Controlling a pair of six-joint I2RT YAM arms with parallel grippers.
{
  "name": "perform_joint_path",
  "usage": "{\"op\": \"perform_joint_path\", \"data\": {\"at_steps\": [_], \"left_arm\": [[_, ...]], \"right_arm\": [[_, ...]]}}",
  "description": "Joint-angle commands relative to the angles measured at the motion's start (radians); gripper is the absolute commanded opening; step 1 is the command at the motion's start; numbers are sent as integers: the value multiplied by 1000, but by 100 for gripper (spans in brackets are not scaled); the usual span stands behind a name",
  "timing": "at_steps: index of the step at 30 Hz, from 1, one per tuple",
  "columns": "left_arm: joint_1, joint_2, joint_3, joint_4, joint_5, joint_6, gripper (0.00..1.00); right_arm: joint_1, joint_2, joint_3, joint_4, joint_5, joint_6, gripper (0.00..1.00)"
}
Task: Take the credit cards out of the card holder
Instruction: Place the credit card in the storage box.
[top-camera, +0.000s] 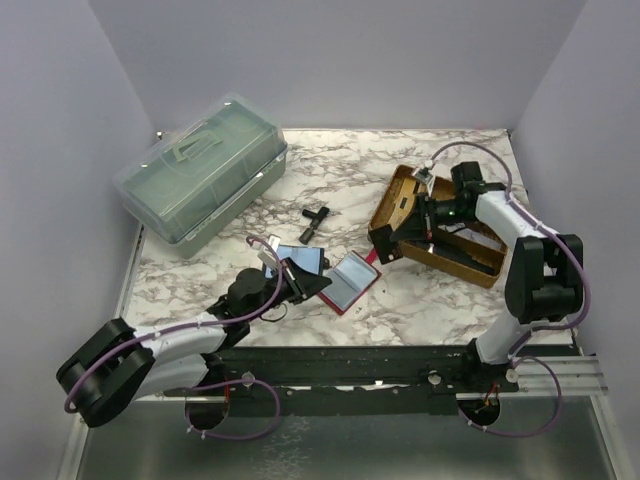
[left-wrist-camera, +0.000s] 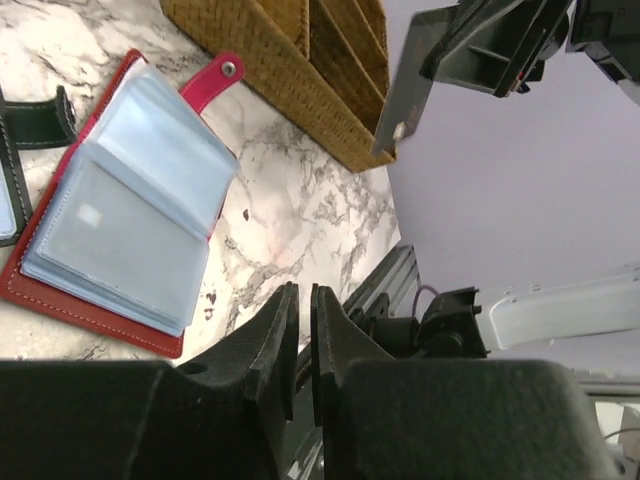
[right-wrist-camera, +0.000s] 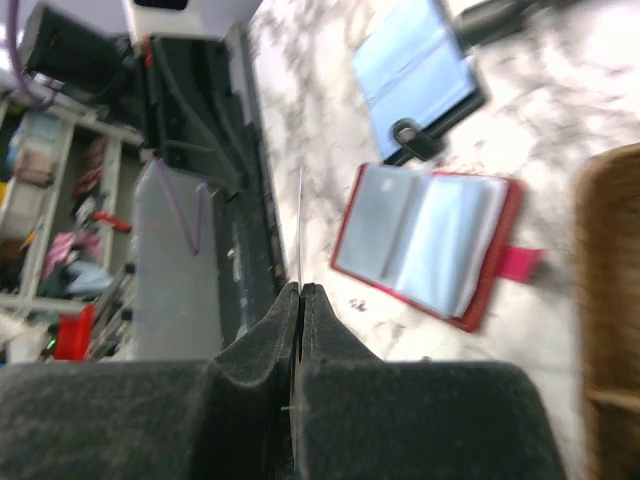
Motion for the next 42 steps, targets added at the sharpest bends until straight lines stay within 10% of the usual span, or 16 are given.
{"op": "perform_joint_path", "data": {"at_steps": [1,11,21,42], "left_arm": [[4,-143,49,-248,-125,36,20],[9,-634,65,-707,-435,90,97],[10,-994,-13,-909,-490,-77,99],[12,-734,36,-842,-422,-62,99]], "right_arm": [[-113,37,141,-220,101,-216,0],[-351,129,410,-397,429,-495,0],[-359,175,433,-450,520,-683,0],[-334,158,287,-475,581,-825,3]]}}
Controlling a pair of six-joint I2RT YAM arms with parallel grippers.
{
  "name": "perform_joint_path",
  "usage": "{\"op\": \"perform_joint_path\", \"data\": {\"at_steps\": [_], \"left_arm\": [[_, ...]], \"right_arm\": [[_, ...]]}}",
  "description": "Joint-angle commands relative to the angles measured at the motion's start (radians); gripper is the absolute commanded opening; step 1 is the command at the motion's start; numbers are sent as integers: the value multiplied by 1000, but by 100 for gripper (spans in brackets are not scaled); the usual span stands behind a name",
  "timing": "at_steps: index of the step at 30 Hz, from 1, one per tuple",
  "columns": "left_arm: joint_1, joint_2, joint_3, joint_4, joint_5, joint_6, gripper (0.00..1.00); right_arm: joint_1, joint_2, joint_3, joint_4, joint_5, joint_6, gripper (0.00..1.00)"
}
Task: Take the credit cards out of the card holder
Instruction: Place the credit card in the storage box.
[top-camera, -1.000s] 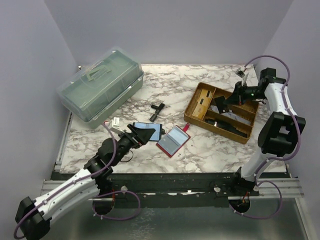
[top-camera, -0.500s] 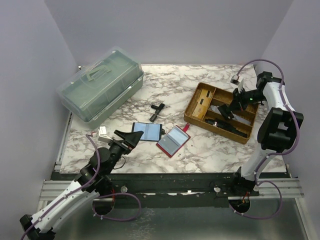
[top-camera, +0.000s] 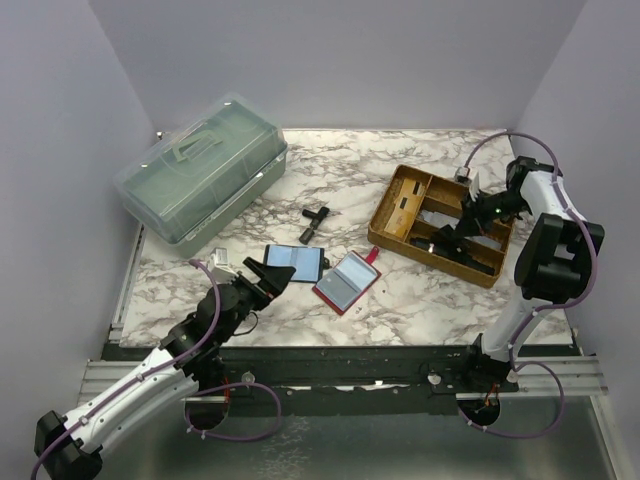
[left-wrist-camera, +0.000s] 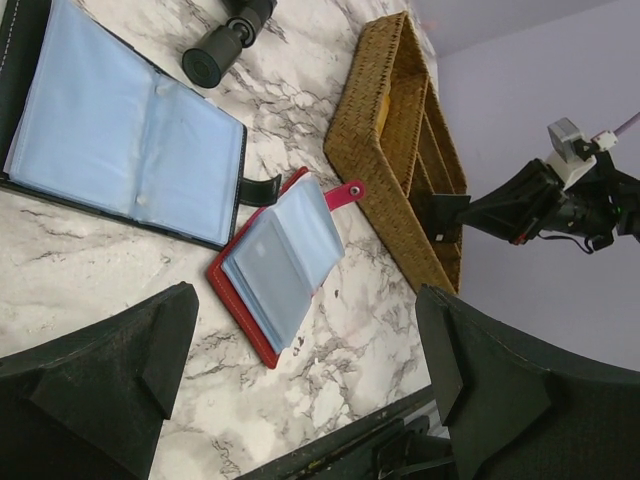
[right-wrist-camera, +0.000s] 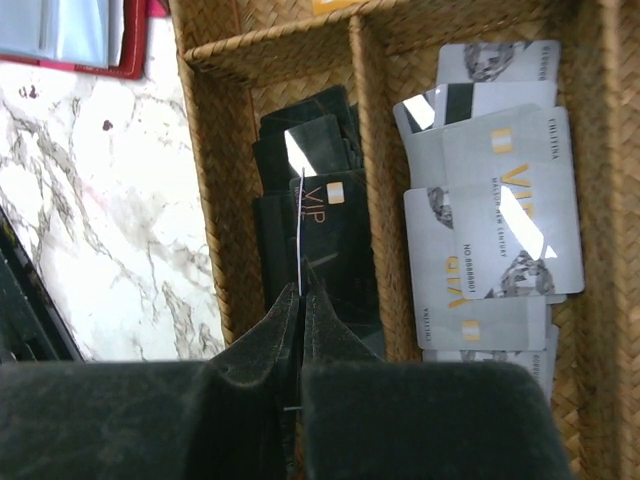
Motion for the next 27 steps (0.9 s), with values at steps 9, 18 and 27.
{"op": "perform_joint_path", "data": {"at_steps": [9,18,27], "left_arm": [[5,54,-3,109,104,-28,99],[5,227,22,189,159,-61,99],[7,459,50,316,224,-123,99]], "right_arm": [[82,-43,-95,113,150,40,22],[85,-160,30,175,69,271,33],[135,-341,-248,142,-610,97,33]]}}
